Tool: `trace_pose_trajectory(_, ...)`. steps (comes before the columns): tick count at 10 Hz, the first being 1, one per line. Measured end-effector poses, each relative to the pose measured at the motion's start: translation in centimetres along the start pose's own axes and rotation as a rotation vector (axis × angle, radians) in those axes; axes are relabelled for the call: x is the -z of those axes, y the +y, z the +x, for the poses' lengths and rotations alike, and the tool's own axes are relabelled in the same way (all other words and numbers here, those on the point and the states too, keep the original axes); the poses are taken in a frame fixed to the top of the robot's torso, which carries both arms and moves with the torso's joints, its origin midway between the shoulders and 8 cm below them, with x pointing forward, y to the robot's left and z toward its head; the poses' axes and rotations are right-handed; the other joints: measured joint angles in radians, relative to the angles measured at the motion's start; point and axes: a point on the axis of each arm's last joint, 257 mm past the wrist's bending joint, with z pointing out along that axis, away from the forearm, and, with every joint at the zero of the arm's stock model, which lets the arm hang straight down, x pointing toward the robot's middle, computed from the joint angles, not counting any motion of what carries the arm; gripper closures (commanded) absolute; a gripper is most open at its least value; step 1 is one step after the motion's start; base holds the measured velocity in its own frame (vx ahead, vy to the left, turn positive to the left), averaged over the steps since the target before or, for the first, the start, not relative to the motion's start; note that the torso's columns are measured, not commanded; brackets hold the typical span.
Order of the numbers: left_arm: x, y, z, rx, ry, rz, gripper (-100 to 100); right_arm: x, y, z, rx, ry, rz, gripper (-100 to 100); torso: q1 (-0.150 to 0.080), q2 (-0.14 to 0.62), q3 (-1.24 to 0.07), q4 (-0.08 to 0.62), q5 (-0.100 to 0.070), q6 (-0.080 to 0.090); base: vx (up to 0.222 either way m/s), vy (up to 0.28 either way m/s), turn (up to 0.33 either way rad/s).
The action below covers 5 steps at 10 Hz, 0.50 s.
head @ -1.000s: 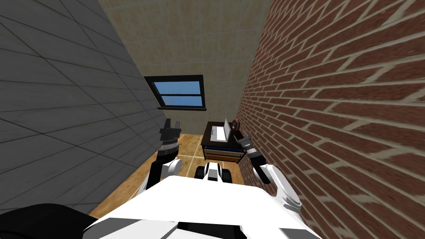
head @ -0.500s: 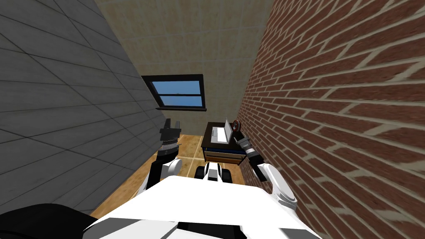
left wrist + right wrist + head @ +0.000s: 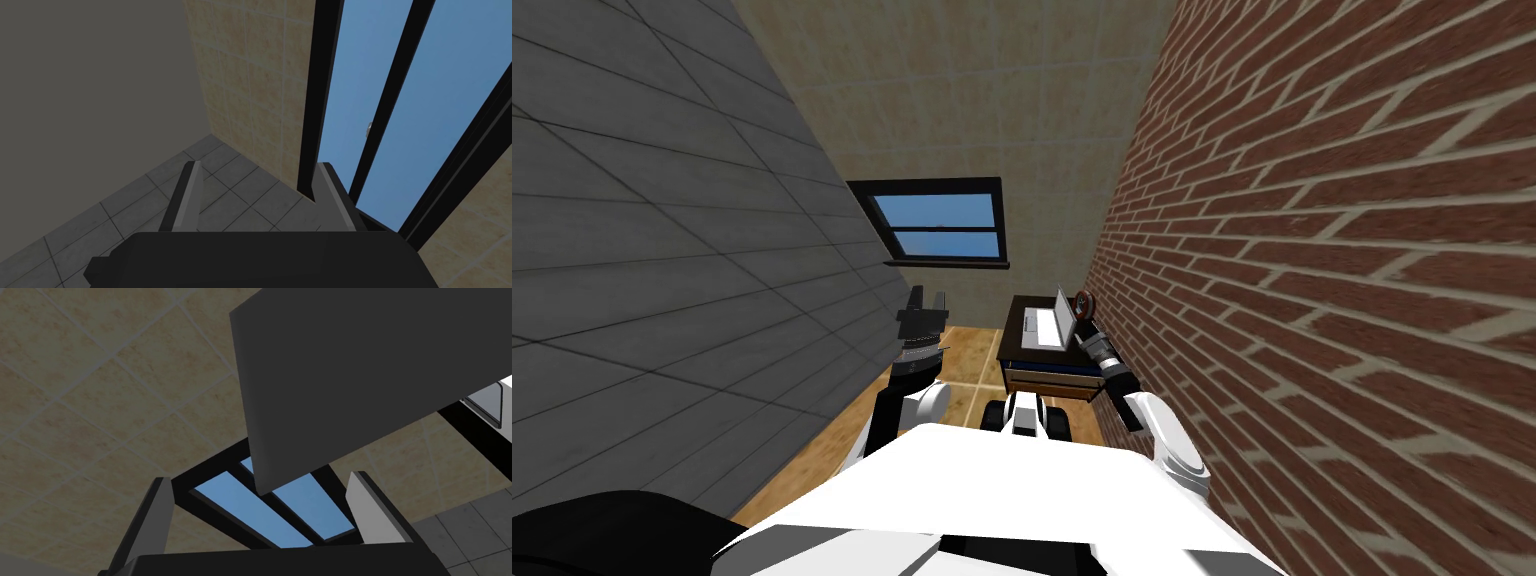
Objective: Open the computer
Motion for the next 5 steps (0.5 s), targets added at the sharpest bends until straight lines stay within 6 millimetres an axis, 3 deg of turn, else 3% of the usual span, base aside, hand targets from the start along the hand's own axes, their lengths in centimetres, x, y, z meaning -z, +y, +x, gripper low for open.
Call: trace_pose_trajectory(5, 0.0, 0.0, 0.0, 0.000, 0.000, 0.000, 0, -0.7, 2.4, 0.3, 0.053, 0.064, 0.007, -100, -0.001, -0.003, -0.002, -0.002, -0.001, -0.002, 0.034, 0.018, -0.011)
